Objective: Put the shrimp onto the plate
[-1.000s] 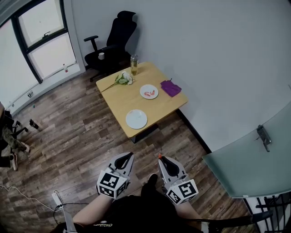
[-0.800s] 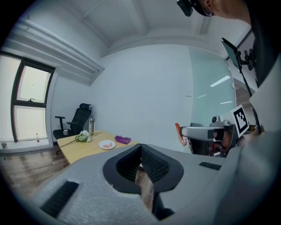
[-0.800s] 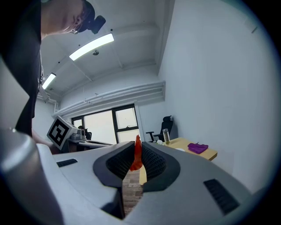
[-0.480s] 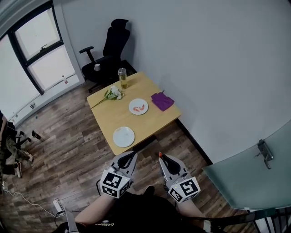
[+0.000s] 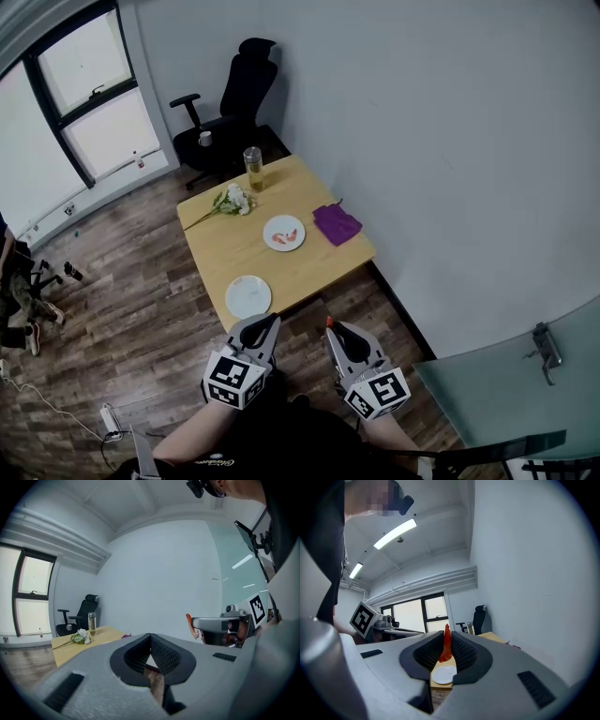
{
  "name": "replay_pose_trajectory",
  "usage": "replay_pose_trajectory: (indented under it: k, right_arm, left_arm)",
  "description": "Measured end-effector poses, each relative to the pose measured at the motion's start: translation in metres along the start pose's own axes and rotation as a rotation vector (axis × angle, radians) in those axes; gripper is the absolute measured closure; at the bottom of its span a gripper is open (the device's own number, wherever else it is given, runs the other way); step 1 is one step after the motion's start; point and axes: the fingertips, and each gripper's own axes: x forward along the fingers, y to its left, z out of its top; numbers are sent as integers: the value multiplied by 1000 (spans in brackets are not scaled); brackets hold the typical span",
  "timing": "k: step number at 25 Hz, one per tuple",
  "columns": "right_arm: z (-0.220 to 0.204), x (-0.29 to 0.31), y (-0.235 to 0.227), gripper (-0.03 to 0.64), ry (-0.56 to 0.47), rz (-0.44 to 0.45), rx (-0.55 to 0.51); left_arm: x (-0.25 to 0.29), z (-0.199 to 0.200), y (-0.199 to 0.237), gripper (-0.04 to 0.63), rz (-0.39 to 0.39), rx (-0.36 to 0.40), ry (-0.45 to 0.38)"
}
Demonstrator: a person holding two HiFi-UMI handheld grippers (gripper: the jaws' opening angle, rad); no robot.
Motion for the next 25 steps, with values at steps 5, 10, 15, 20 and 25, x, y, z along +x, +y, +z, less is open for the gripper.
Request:
replay_pose_trajectory:
  k: [5,10,15,20,25]
  right_arm:
    - [-3,37,-19,569,23,13,2]
    - [10,94,-35,569,28,40,-32]
    - [25,158,-37,569,35,53,-44]
    - [34,212,-39,569,30,61,-65]
    - [43,239,-49,569,18,66,-56]
  left_arm:
    - [27,-1,33,592,19,-32,3]
    - [56,17,80,592,28,-32,-25]
    - [70,27,135,592,36,-47,-25]
    - [89,34,180,592,20,-47,-23]
    - [101,45,201,592,34,-66,-27]
